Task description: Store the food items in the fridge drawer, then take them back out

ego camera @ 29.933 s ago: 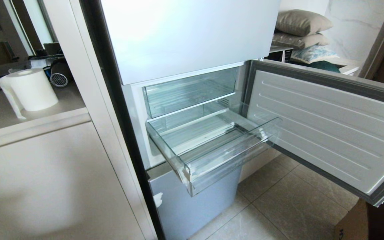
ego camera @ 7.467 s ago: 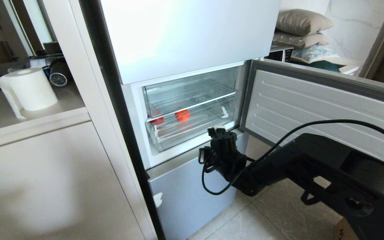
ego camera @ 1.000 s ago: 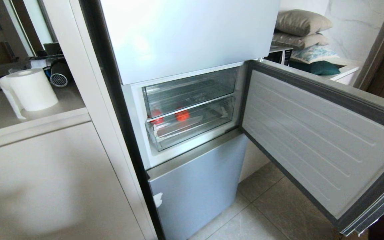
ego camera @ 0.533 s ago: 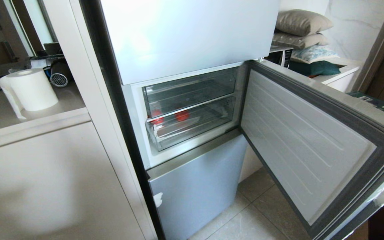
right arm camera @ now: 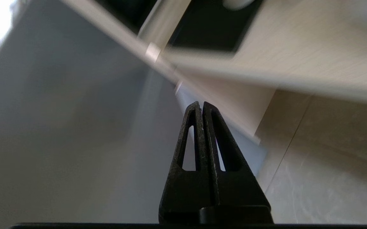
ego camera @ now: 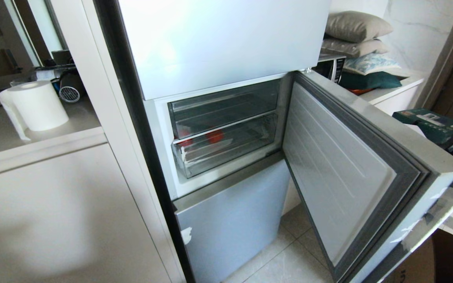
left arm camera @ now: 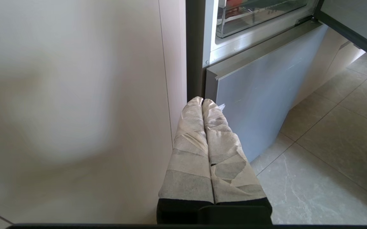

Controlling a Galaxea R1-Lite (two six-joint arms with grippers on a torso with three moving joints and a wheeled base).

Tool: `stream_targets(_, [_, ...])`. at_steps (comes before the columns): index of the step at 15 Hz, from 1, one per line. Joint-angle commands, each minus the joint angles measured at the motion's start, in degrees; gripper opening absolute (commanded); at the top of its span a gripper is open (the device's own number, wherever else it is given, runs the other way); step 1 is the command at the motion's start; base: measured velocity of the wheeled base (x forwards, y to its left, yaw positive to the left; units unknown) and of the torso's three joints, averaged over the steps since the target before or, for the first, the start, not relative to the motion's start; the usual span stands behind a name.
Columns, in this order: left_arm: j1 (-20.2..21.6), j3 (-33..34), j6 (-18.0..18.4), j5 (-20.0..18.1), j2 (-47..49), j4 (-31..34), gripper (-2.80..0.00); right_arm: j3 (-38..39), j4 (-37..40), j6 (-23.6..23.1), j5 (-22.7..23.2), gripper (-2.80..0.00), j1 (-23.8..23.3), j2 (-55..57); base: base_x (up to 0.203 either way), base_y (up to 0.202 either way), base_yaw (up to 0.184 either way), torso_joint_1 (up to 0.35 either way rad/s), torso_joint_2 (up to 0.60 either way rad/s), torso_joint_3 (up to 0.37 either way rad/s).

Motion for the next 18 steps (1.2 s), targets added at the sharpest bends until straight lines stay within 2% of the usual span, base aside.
stream_targets(1, [0.0,0.0,0.0,0.0,0.0,0.0,-2.8,-1.2,0.9,-0.8,-2.6,-2.8,8.7,2.7,0.0,0.0,0.0,0.0,0.0,0.0])
stream_targets(6, [0.0,0.0,0.0,0.0,0.0,0.0,-2.8,-4.2,1.5,-3.5,-6.3,-2.8,25.1,6.9,0.0,0.0,0.0,0.0,0.0,0.0])
stream_targets(9, [0.0,0.0,0.0,0.0,0.0,0.0,-2.8,-10.0,1.8,-4.2,-12.8,-2.8,34.8,10.6,0.0,0.0,0.0,0.0,0.0,0.0])
stream_targets(12, [0.0,0.0,0.0,0.0,0.0,0.0,-2.8,-18.5,4.3,-5.9,-15.6,-2.8,42.2,15.1,0.0,0.0,0.0,0.0,0.0,0.0])
stream_targets(15, [0.0,0.0,0.0,0.0,0.0,0.0,-2.8,-30.8,5.9,-8.9,-17.4,-2.8,46.9,23.8,0.0,0.0,0.0,0.0,0.0,0.0])
stream_targets(18, [0.0,0.0,0.0,0.0,0.0,0.0,-2.8,-43.9,7.2,-11.8,-17.2,-2.8,48.1,35.4,0.0,0.0,0.0,0.0,0.0,0.0])
